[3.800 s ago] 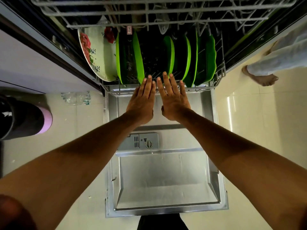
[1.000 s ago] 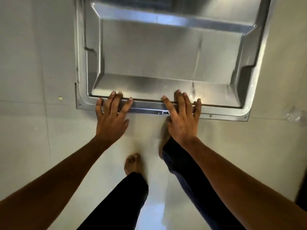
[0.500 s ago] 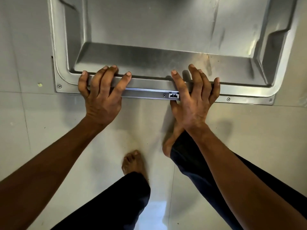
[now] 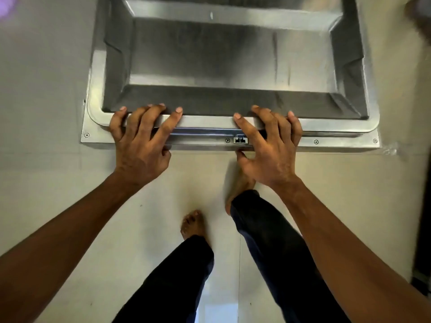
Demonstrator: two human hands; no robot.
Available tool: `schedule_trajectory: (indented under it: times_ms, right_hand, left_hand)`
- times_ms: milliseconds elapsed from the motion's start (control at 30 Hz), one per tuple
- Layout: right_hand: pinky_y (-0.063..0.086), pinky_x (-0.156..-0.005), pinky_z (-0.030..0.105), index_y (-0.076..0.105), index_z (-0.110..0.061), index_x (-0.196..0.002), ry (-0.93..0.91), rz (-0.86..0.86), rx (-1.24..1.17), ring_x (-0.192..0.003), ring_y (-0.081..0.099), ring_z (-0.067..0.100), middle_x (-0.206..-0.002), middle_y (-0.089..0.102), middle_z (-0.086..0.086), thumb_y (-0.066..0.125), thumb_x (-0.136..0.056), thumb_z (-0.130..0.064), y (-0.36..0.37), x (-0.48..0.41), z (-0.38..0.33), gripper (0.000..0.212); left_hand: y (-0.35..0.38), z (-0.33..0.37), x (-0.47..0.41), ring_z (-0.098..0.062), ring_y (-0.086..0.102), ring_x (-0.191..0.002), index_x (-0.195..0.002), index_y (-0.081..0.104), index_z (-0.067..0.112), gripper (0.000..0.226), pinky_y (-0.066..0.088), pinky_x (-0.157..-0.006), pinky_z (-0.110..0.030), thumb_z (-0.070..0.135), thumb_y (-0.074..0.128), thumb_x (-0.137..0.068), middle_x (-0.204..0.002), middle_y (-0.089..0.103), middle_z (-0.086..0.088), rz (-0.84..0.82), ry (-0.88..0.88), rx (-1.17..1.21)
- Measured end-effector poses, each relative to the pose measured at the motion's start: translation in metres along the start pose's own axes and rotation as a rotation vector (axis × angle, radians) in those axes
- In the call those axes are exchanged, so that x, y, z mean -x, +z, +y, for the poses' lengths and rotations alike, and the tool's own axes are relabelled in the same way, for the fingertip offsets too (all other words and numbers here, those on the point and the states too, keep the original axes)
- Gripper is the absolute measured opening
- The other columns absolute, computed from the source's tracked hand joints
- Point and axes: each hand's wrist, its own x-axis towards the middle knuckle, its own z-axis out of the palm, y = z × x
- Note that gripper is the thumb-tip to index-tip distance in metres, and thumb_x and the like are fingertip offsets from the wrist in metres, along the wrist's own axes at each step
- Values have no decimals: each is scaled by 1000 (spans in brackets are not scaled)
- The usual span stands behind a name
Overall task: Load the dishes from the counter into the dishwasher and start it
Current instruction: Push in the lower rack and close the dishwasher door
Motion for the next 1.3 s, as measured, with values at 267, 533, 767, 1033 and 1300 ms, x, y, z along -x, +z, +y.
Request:
schedule_trajectory:
  times_ms: [267, 533, 767, 1033, 1300]
  right_hand:
    - [35, -106, 49, 59, -21, -141, -138, 45, -140, -129, 47, 29, -140, 59, 10, 69, -73, -46, -134, -106, 23, 73]
    - [41, -99, 45, 51, -21, -147, -252, -14, -46, -125, 51, 30, -139, 56, 6, 64, -73, -61, -236, -246, 59, 85]
    - [39, -103, 48, 55, -20, -142, -294, -8, -42, -128, 45, 31, -142, 52, 9, 58, -72, -74, -283, -352, 85, 88]
    - [25, -117, 50, 49, -26, -147, -301, 93, -62, -144, 32, 32, -155, 39, 11, 60, -69, -78, -313, -467, 116, 94]
    - [10, -120, 65, 44, -29, -151, -303, 202, -19, -152, 23, 33, -160, 34, 12, 60, -67, -83, -322, -559, 142, 101]
  left_hand:
    - [-138, -39, -107, -35, 49, -119, -141, 58, 22, 67, 33, -104, -55, 22, 69, -74, -133, 56, -16, 46, 186, 112]
    - [-226, -64, -233, -37, 50, -131, -137, 62, 18, 71, 32, -109, -61, 14, 68, -66, -145, 51, -16, 114, 114, 183]
    - [-262, -91, -326, -33, 25, -150, -155, 35, 15, 80, 12, -121, -59, 30, 59, -80, -159, 32, -15, 46, 86, 43]
    - [-284, -123, -443, -33, 0, -154, -160, 17, 17, 97, 3, -122, -59, 78, 38, -86, -167, 6, -16, 60, -13, -43]
    - [-287, -155, -537, -35, 0, -154, -160, 15, 15, 104, 4, -122, -60, 82, 40, -84, -166, 5, -18, 121, -71, -73]
